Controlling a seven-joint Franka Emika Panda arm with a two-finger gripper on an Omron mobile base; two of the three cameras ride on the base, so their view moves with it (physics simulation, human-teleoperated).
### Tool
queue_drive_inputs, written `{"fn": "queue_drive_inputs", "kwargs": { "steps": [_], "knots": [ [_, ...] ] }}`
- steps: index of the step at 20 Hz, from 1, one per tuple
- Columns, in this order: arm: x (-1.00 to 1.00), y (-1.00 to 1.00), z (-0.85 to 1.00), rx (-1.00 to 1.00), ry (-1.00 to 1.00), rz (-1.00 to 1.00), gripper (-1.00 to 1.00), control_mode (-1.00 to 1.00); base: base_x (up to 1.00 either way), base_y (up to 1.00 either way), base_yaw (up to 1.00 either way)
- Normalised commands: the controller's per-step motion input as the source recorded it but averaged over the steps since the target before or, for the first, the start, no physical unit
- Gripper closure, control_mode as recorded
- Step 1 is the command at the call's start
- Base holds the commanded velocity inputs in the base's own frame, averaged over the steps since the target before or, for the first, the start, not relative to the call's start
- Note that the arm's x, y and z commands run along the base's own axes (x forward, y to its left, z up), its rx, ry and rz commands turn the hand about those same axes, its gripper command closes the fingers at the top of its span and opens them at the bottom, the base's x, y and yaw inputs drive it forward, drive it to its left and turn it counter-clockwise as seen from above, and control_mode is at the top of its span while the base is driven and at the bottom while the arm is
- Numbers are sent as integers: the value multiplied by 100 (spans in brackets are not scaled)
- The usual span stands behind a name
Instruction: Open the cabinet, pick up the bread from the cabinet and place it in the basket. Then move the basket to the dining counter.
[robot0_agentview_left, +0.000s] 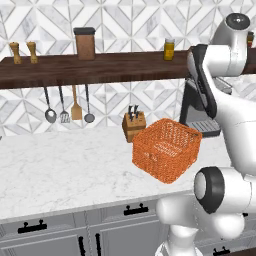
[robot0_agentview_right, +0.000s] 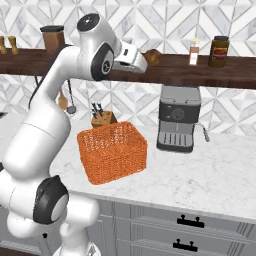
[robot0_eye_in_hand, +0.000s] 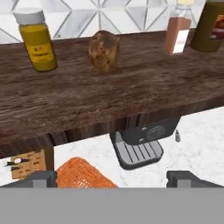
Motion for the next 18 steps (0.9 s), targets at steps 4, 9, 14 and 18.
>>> {"fn": "queue_drive_inputs", "kwargs": {
  "steps": [4, 9, 14, 18],
  "knots": [
    [83, -32, 24, 4, 1, 0, -100, -100, 0, 0, 0],
    [48, -6, 3, 1, 1, 0, -100, -100, 0, 0, 0],
    [53, -4, 0, 0, 0, 0, -100, -100, 0, 0, 0],
    [41, -21, 0, 0, 0, 0, -100, -100, 0, 0, 0]
  ]
}}
